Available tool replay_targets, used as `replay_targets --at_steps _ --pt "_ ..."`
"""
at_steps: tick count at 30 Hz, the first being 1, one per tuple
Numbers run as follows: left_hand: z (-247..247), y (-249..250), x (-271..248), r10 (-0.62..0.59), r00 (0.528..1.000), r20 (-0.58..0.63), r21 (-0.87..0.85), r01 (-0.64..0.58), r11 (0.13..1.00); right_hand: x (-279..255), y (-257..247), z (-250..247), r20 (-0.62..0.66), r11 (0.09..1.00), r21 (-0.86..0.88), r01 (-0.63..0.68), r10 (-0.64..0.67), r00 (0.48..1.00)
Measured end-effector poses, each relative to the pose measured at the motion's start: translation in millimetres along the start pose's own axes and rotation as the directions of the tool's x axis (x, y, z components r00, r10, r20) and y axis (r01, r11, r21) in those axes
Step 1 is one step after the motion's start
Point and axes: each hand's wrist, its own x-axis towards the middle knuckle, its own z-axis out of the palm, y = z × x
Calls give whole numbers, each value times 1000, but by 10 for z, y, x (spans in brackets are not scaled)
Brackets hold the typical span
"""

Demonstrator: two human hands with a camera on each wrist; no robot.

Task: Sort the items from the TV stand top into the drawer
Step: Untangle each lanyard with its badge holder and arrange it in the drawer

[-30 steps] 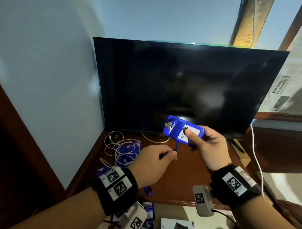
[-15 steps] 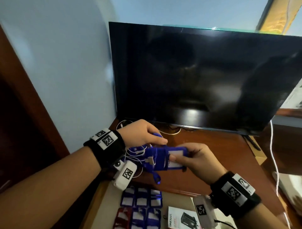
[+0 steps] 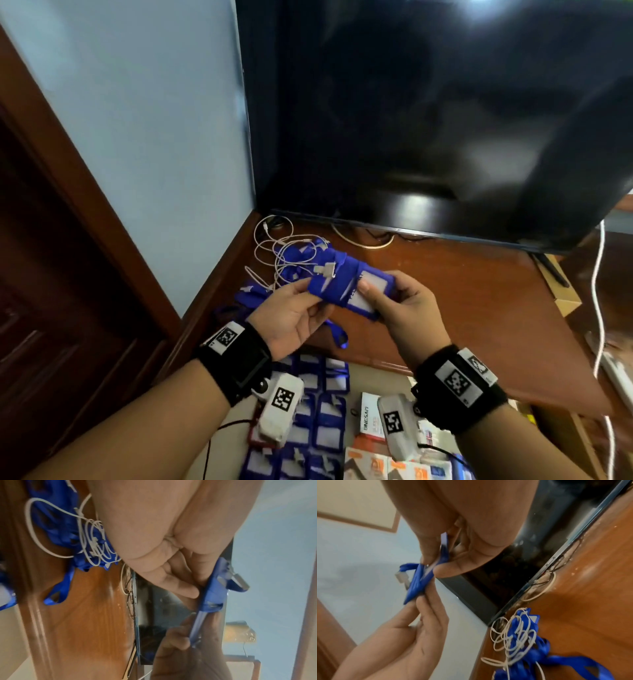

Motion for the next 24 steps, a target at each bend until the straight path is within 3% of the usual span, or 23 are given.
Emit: replay_targets --at_steps 5,8,10,12,14,16,18,21,24 --pt "-285 -243 -234 -59 998 -23 -153 55 987 -173 412 269 -46 965 44 -259 261 964" --pt "-504 -469 -298 -42 988 -148 31 47 998 -251 716 318 11 908 -241 -343 355 935" --pt "-687 -635 -291 -28 963 -270 152 71 986 -320 832 328 107 776 -565 -281 407 907" --pt "-877 -787 -297 -74 946 -316 215 147 965 -408 958 332 199 594 -787 -167 501 842" --pt "-1039 -905 -315 -153 932 -329 248 241 938 -524 1070 362 275 516 -850 -103 602 750" --pt "-1207 -1007 -331 -220 909 -355 325 341 882 -649 1178 393 340 422 -905 47 654 676" --pt "-1424 -1134 -329 -272 884 -381 451 434 780 -781 1281 434 366 332 -928 172 715 596" --pt "-1742 -1284 -336 -301 859 -414 700 511 499 -938 1394 450 352 277 -935 223 804 478" --pt "-1894 -1402 -378 -356 801 -480 793 571 215 -971 1395 405 349 284 -936 206 812 467"
